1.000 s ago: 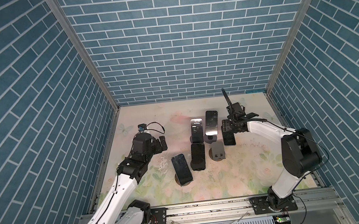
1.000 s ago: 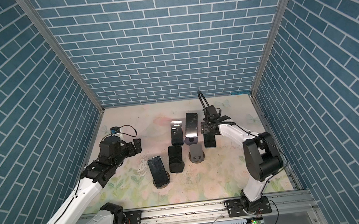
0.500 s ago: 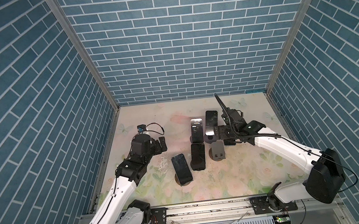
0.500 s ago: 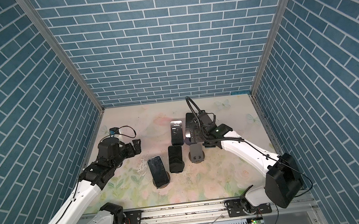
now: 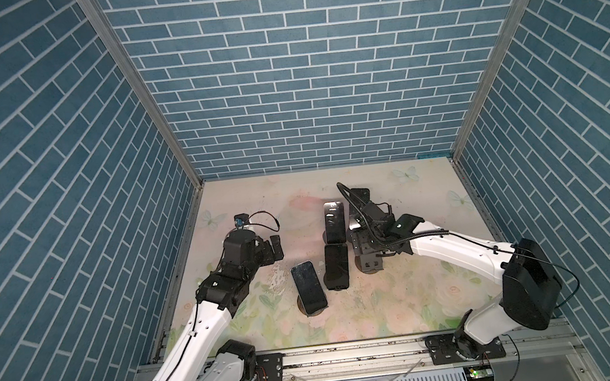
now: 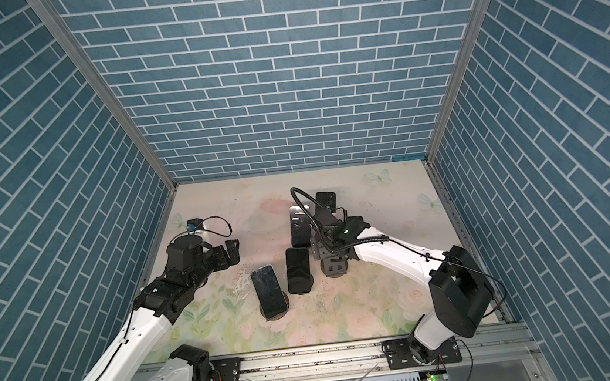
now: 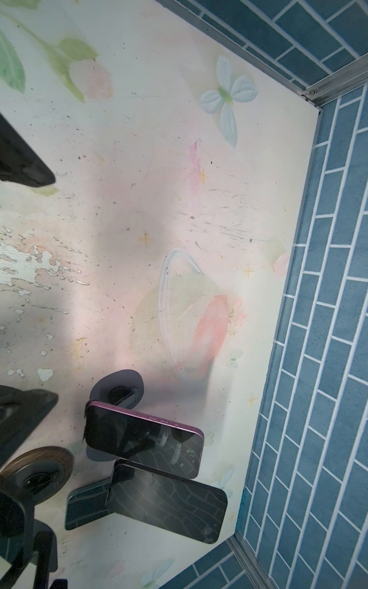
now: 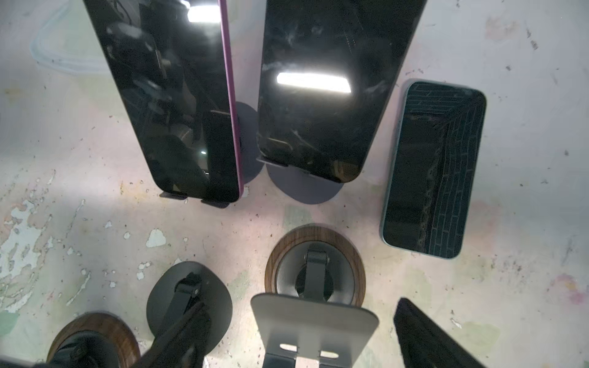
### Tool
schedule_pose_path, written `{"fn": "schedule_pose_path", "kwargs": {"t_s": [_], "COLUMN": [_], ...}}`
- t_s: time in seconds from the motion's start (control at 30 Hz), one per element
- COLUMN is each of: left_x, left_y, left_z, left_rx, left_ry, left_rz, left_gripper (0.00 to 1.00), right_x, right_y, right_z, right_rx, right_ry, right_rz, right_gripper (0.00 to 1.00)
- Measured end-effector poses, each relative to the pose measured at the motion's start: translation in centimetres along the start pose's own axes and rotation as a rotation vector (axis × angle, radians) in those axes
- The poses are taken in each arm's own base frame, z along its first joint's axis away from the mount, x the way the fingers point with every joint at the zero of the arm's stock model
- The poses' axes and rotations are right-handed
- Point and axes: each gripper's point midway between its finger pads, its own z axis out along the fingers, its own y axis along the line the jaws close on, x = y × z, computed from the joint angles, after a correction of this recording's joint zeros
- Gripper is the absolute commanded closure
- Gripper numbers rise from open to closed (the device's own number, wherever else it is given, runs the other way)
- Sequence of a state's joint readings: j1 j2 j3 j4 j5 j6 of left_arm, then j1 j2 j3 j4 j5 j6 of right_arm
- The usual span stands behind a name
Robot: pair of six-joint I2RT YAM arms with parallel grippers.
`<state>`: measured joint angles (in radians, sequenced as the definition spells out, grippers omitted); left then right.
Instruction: Remove the phone from the phone stand
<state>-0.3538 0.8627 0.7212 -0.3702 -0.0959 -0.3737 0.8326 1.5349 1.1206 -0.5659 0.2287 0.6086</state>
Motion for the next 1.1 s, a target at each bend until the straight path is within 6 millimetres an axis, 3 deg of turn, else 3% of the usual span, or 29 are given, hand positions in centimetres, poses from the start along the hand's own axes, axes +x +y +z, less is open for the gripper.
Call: {"fn": "schedule_pose_path", "kwargs": {"t_s": [0.37,0.8,1.1], "left_x": [0.0,-0.2,0.0], "left_y": [0.2,0.1,0.1], "left_z": [0.0,1.1,1.5], "left_rx": [-0.009,-0.015,-0.019], "left_ry": [0.001,-0.004,0.007], "left_rz": [-0.001,-0.004,-0.002], "left_gripper": [0.00,0.00,0.00], "right_x": [1.5,2.1,2.1], "right_y": [-0.4,-0.9,-1.1], "right_z": [2.4,3.1,2.5], "right_rx": [0.084,0.117,0.118], "right_ry": [0.040,0.055,0.053], "right_rz": [0.034,0.049,0.039], "right_gripper": [0.18,0.50,0.52]}}
